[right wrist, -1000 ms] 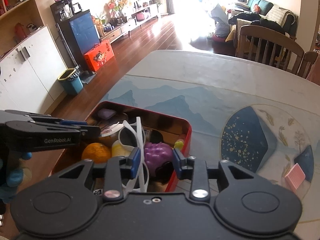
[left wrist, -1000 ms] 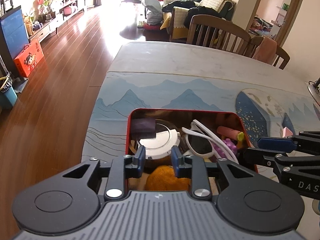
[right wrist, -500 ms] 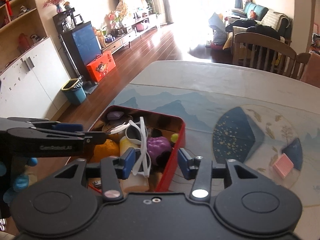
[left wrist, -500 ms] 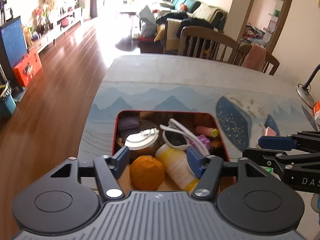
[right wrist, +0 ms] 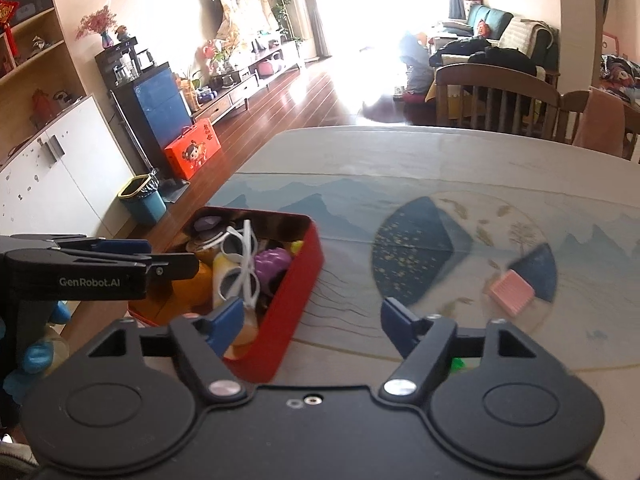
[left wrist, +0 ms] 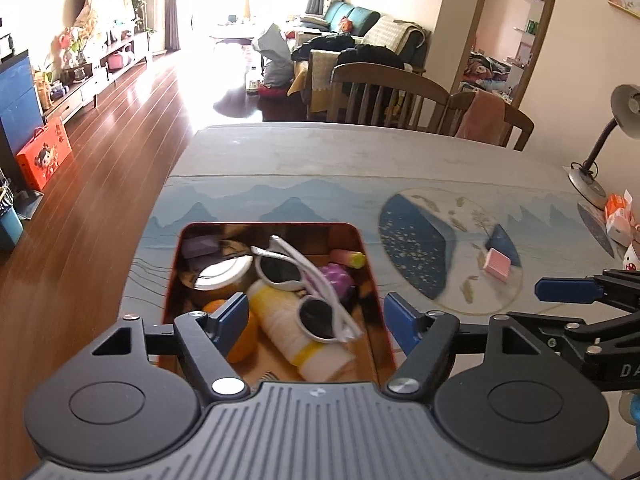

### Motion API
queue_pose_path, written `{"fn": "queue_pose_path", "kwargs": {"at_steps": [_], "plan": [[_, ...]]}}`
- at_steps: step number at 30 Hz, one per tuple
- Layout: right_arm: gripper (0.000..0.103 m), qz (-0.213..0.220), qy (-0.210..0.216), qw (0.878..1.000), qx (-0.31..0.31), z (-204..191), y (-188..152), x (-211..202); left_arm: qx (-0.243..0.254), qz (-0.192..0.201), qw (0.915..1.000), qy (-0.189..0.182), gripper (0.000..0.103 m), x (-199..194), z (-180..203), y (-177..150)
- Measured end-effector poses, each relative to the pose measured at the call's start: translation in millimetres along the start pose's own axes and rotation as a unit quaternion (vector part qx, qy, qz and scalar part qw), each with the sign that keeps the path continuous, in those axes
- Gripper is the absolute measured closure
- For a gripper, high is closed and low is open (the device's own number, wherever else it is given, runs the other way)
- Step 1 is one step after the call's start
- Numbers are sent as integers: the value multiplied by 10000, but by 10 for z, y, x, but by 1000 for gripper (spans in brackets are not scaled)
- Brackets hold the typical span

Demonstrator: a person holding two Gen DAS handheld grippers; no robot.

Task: Organize rigid objects
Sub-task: 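Withdraw both open tools from the box back over the table, then move the left tool to the green pushpin while the right tool approaches the pink tray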

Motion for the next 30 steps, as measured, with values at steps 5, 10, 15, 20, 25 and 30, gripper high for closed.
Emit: {"fn": "queue_pose_path", "kwargs": {"at_steps": [5, 10, 15, 20, 25, 30], "plan": [[15, 82, -25, 10000, -42, 233, -48, -144, 0, 1, 10000, -70, 26, 6, 231, -46], [6, 120, -45, 9999, -12, 509, -96, -275, 27, -3, 9999, -139, 22, 62, 492, -57], [0, 127, -153, 9998, 46, 849, -120, -334, 76, -30, 9997, -224, 20, 152, 757, -79], [0, 71, -289, 9996, 17, 1199, -123, -319, 202, -59, 9993, -308, 20, 282, 1062, -122], [0, -34, -355, 9993, -120, 1481, -121, -199, 224, -199, 9985, -461, 20, 456, 1355, -197], [0, -139, -366, 9992, -121, 1690, -98, -32, 319, -349, 9975, -519, 20, 623, 1594, -287]]}}
Point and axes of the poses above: each gripper's, at about its wrist camera, not at the fingertips, and x roughly the way its jaws point, z to its right, y to its top, the point moved 4 cm from there along x, roughly the way its jaws point, and after that the axes turned 8 degrees about z, right-handed, at the moved point
